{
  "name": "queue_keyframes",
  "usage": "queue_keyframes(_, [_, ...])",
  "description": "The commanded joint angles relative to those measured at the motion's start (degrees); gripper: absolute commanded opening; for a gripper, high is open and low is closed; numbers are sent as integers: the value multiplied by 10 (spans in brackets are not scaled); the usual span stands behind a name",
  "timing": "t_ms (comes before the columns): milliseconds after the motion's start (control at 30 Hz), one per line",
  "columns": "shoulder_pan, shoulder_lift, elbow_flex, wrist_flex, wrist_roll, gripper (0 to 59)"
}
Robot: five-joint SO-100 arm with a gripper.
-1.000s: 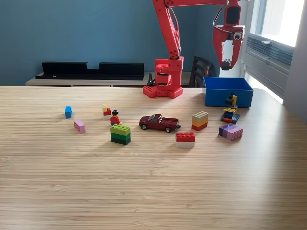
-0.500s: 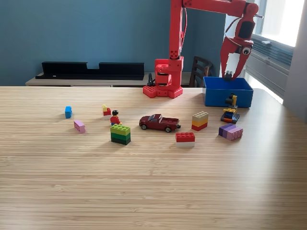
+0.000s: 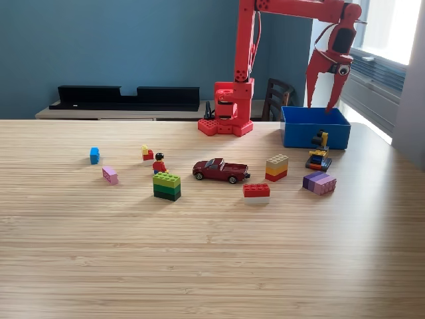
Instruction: Grasp a lego block and put it in the bin.
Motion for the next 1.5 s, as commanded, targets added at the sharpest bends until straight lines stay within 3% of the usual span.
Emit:
queue_keyframes(33, [31,11,-170,66,19,0])
queue_keyframes(200, [76,12,-253,78,42,0])
queue_keyframes(467, [307,11,-251,76,53,0])
queue_keyframes(833, [564,11,-264,75,-6,0])
queue_keyframes(1500, [597,11,-240,74,-4,0])
